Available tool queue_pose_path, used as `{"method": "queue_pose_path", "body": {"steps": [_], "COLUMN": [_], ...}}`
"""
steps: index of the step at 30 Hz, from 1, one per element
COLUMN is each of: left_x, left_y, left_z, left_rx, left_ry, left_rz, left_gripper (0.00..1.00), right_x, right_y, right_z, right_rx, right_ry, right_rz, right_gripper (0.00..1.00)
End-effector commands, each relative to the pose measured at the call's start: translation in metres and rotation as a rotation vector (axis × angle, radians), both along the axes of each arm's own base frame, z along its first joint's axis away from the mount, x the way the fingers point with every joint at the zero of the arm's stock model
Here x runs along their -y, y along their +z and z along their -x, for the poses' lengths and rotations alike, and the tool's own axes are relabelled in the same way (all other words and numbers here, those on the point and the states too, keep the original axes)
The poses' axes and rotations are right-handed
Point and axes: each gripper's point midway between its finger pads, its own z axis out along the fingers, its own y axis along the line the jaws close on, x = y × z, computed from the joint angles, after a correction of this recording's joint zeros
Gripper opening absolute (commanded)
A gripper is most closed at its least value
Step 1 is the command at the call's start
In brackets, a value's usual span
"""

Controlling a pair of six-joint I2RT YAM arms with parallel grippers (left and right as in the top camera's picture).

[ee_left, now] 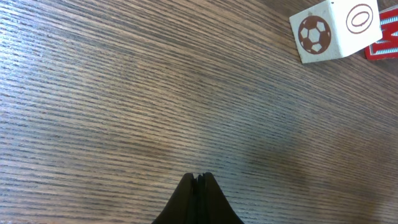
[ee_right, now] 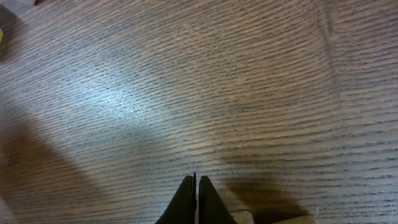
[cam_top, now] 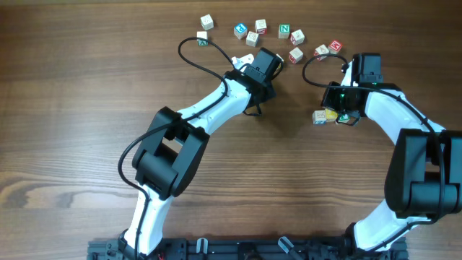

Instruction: Form a horizontal line

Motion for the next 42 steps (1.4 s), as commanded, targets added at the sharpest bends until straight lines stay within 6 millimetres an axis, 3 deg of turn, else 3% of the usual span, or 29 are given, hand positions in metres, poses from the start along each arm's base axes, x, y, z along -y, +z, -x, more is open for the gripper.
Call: {"method": "queue_pose_path", "body": {"steps": [1, 20, 29, 30, 34, 36, 42], "left_x": [0.001, 0.002, 0.002, 0.002, 0.002, 0.002, 0.004], "left_y": [0.016, 0.016, 0.016, 0.016, 0.016, 0.016, 0.017], "left_z": [0.000, 0.001, 0.001, 0.001, 0.001, 0.001, 0.001], "left_rx": [0.019, 0.018, 0.017, 0.017, 0.017, 0.016, 0.014], "left_ry": [0.005, 0.003, 0.003, 0.003, 0.003, 0.001, -0.003], "left_rz": [0.025, 0.027, 0.027, 0.027, 0.027, 0.030, 0.038], "left_gripper": [0.04, 0.04, 0.04, 0.04, 0.04, 0.04, 0.04], "right_x": [0.004, 0.003, 0.005, 0.015, 0.022, 0.036, 0.078], "right_y": [-0.002, -0.004, 0.001, 0.002, 0.009, 0.012, 0.008], "right_z": [-0.004, 0.000, -0.011, -0.014, -0.020, -0.020, 0.006], "right_rx": [-0.005, -0.022, 0.025, 0.023, 0.035, 0.029, -0.077], "right_ry": [0.009, 0.009, -0.004, -0.075, -0.106, -0.173, -0.377], "right_rz": [0.030, 0.023, 0.027, 0.063, 0.089, 0.141, 0.213], "right_gripper": [0.05, 0.05, 0.05, 0.05, 0.05, 0.05, 0.04]}}
